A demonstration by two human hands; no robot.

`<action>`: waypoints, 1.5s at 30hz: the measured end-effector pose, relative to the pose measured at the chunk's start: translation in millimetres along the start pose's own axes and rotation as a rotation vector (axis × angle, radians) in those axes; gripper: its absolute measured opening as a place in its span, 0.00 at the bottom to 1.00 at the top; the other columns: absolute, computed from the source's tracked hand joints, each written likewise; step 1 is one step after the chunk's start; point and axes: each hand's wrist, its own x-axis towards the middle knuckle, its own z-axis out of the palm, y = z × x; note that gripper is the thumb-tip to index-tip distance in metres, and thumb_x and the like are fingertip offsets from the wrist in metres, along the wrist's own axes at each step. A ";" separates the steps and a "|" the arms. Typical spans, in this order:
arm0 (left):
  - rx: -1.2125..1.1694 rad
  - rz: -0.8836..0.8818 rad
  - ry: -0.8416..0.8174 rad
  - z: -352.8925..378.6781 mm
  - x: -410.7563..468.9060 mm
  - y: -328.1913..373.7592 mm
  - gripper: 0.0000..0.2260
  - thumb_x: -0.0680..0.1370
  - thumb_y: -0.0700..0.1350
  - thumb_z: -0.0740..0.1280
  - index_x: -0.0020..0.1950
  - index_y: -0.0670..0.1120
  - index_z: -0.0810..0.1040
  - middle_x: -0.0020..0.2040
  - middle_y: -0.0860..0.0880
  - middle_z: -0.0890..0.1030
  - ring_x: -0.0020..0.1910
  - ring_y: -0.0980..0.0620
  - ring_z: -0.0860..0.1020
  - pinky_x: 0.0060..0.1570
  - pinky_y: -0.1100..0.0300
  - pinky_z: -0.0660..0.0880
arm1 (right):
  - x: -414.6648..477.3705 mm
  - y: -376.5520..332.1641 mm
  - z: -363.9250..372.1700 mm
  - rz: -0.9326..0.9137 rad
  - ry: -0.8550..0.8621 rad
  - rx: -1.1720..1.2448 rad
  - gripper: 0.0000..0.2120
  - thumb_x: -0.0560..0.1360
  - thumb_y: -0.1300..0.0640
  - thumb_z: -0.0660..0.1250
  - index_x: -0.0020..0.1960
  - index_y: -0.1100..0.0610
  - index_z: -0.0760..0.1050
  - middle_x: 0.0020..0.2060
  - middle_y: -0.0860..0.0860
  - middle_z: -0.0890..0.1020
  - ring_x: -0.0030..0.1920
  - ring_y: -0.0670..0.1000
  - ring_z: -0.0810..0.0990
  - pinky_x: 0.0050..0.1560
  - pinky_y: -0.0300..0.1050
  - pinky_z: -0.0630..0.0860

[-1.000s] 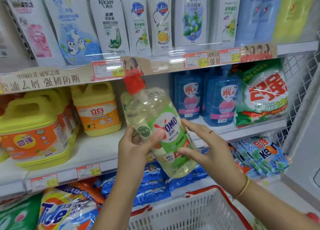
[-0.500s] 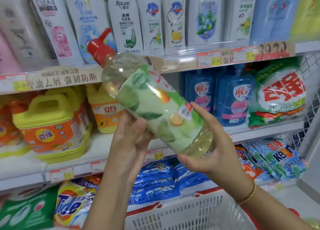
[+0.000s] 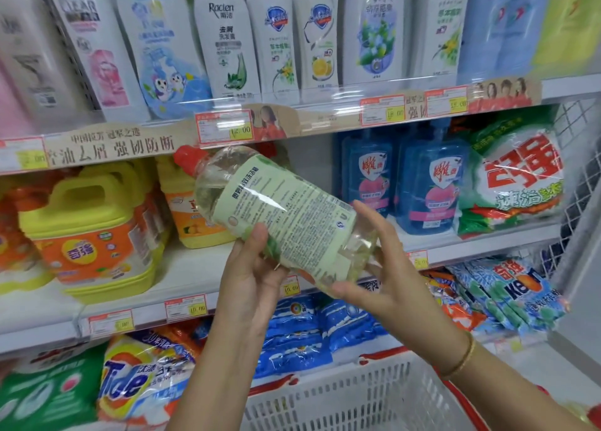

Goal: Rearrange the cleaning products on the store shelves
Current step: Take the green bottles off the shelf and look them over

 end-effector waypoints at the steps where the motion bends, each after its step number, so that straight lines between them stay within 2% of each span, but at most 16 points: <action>1: 0.013 0.008 0.018 -1.1 -0.2 0.5 0.41 0.53 0.54 0.84 0.63 0.48 0.75 0.59 0.45 0.82 0.58 0.49 0.80 0.48 0.51 0.81 | -1.0 3.5 1.2 -0.096 0.033 -0.227 0.41 0.64 0.42 0.74 0.71 0.38 0.57 0.73 0.40 0.59 0.72 0.38 0.61 0.68 0.34 0.65; 3: 0.068 0.021 0.023 -1.1 -1.7 0.6 0.37 0.56 0.52 0.83 0.62 0.48 0.75 0.58 0.46 0.82 0.56 0.50 0.81 0.47 0.54 0.81 | 0.6 10.6 3.6 -0.268 0.067 -0.562 0.42 0.63 0.40 0.72 0.72 0.41 0.57 0.76 0.47 0.52 0.75 0.42 0.55 0.68 0.29 0.57; 6: 0.157 0.019 -0.009 2.9 -6.7 -0.8 0.24 0.65 0.44 0.76 0.59 0.49 0.76 0.52 0.50 0.84 0.51 0.52 0.82 0.42 0.58 0.81 | 1.6 16.2 9.1 -0.327 0.108 -0.686 0.42 0.63 0.44 0.72 0.73 0.42 0.57 0.73 0.57 0.59 0.73 0.55 0.61 0.68 0.43 0.62; 9: 0.201 0.017 -0.083 5.0 -8.4 2.1 0.37 0.53 0.53 0.83 0.60 0.51 0.77 0.54 0.50 0.83 0.51 0.53 0.82 0.41 0.61 0.79 | -2.4 10.8 8.6 -0.284 0.140 -0.595 0.42 0.63 0.43 0.70 0.73 0.39 0.56 0.70 0.54 0.63 0.69 0.48 0.65 0.66 0.33 0.64; 11: 0.204 -0.002 -0.167 4.9 -7.3 10.7 0.43 0.53 0.57 0.83 0.65 0.51 0.74 0.59 0.49 0.81 0.54 0.51 0.81 0.44 0.60 0.79 | -3.7 2.3 -0.4 -0.229 0.100 -0.411 0.44 0.61 0.45 0.73 0.73 0.39 0.57 0.68 0.46 0.67 0.67 0.41 0.67 0.63 0.28 0.64; 13: 0.190 -0.021 -0.256 2.6 -4.8 18.7 0.48 0.57 0.55 0.82 0.73 0.51 0.67 0.63 0.46 0.79 0.60 0.48 0.79 0.50 0.57 0.79 | -0.6 -2.0 -12.0 -0.091 -0.017 -0.031 0.45 0.60 0.47 0.76 0.73 0.41 0.60 0.65 0.41 0.73 0.64 0.43 0.73 0.61 0.34 0.71; 17: 0.142 -0.070 -0.220 -5.6 -3.0 25.9 0.47 0.54 0.52 0.83 0.70 0.53 0.67 0.64 0.45 0.79 0.64 0.42 0.75 0.51 0.53 0.79 | 2.7 6.1 -17.8 0.209 -0.242 0.612 0.45 0.61 0.36 0.75 0.73 0.52 0.64 0.65 0.57 0.75 0.65 0.60 0.74 0.58 0.56 0.75; 19: 0.159 -0.089 -0.173 -9.7 -3.2 27.3 0.49 0.52 0.52 0.84 0.70 0.52 0.68 0.62 0.44 0.80 0.61 0.43 0.78 0.50 0.53 0.79 | -0.6 11.4 -16.7 0.319 -0.292 0.798 0.44 0.61 0.37 0.75 0.71 0.55 0.67 0.65 0.63 0.73 0.64 0.65 0.73 0.56 0.59 0.75; 22: 0.149 -0.115 -0.095 -18.8 -1.0 29.6 0.51 0.50 0.52 0.85 0.70 0.47 0.69 0.58 0.40 0.81 0.58 0.43 0.80 0.48 0.52 0.80 | -7.2 17.7 -21.6 0.387 -0.338 0.992 0.38 0.60 0.38 0.77 0.65 0.52 0.74 0.63 0.62 0.76 0.61 0.64 0.75 0.53 0.63 0.74; 26: 0.264 -0.240 -0.114 -24.9 3.6 31.8 0.45 0.47 0.55 0.85 0.62 0.44 0.79 0.59 0.43 0.82 0.55 0.40 0.81 0.44 0.51 0.81 | -17.6 14.2 -26.4 0.428 -0.480 1.243 0.39 0.67 0.37 0.71 0.70 0.57 0.67 0.65 0.61 0.75 0.62 0.62 0.76 0.58 0.65 0.73; 28: 0.317 -0.294 -0.162 -26.6 4.6 30.2 0.39 0.46 0.58 0.84 0.55 0.45 0.84 0.57 0.44 0.83 0.53 0.41 0.82 0.41 0.52 0.81 | -22.0 10.5 -26.5 0.497 -0.466 1.209 0.40 0.64 0.36 0.73 0.68 0.58 0.71 0.66 0.62 0.74 0.63 0.63 0.75 0.59 0.67 0.72; 31: 0.369 -0.358 -0.123 -25.1 2.5 23.5 0.51 0.44 0.62 0.83 0.63 0.42 0.76 0.54 0.42 0.83 0.52 0.42 0.83 0.39 0.55 0.81 | -26.8 1.0 -27.0 0.586 -0.453 1.101 0.41 0.62 0.34 0.72 0.68 0.56 0.71 0.65 0.61 0.75 0.62 0.61 0.76 0.60 0.63 0.73; 38: 0.391 -0.547 -0.070 -0.3 -7.6 0.5 0.55 0.43 0.65 0.81 0.63 0.40 0.72 0.46 0.37 0.84 0.44 0.44 0.84 0.37 0.54 0.82 | -30.2 -22.6 -47.5 0.721 -0.446 0.887 0.38 0.68 0.29 0.55 0.66 0.55 0.73 0.61 0.58 0.79 0.58 0.58 0.79 0.59 0.56 0.75; 40: 0.360 -0.594 -0.037 7.0 -10.3 -8.8 0.57 0.46 0.65 0.81 0.69 0.39 0.70 0.60 0.36 0.78 0.57 0.42 0.79 0.54 0.46 0.79 | -29.8 -27.0 -55.8 0.717 -0.480 0.831 0.38 0.68 0.29 0.53 0.64 0.55 0.74 0.58 0.59 0.80 0.55 0.60 0.80 0.57 0.53 0.77; 42: 0.285 -0.630 -0.008 12.8 -12.6 -17.5 0.57 0.49 0.64 0.81 0.72 0.39 0.68 0.70 0.39 0.70 0.70 0.41 0.68 0.70 0.40 0.64 | -30.5 -28.7 -62.5 0.714 -0.514 0.760 0.38 0.68 0.29 0.51 0.65 0.55 0.74 0.55 0.60 0.82 0.49 0.61 0.82 0.53 0.49 0.79; 45: 0.201 -0.668 0.026 21.8 -13.5 -30.5 0.55 0.48 0.60 0.83 0.69 0.39 0.71 0.71 0.38 0.70 0.73 0.41 0.65 0.73 0.41 0.59 | -31.0 -26.4 -75.6 0.722 -0.558 0.675 0.38 0.68 0.29 0.51 0.65 0.54 0.73 0.52 0.58 0.83 0.44 0.59 0.83 0.49 0.46 0.80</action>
